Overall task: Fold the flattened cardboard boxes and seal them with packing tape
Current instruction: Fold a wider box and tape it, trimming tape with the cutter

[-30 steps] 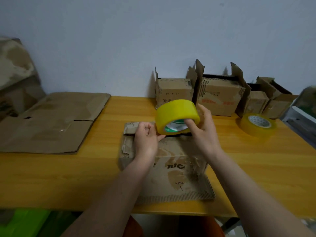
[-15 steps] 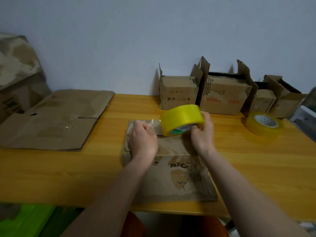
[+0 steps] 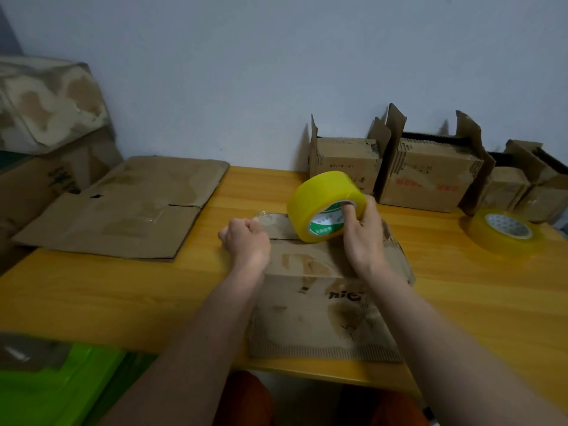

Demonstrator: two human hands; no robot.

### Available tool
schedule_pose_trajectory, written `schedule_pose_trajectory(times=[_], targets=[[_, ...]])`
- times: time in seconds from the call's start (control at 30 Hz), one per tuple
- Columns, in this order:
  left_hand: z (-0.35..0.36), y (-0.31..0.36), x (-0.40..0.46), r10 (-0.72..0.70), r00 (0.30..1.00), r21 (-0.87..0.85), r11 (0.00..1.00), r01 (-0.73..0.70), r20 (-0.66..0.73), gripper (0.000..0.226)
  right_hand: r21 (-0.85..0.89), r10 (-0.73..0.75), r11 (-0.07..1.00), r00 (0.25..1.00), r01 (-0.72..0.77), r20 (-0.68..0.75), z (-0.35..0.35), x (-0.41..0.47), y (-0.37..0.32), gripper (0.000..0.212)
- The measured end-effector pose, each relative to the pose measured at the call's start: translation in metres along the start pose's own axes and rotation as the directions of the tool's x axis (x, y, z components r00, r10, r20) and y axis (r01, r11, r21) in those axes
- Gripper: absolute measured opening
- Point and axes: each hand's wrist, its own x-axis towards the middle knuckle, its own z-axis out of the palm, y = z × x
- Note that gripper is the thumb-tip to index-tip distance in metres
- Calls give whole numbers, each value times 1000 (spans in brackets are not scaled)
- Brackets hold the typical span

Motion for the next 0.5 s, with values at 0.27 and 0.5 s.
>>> schedule_pose_trajectory(times=[0.27, 0.5], targets=[[-12, -25, 23, -153, 987, -64, 986, 155, 41, 23, -66, 107, 992, 994, -106, 7, 28, 4, -2, 10], [-18, -30, 31, -191, 978, -101, 975, 200, 87, 32, -32, -22, 999, 999, 24, 46, 43, -2, -11, 20]])
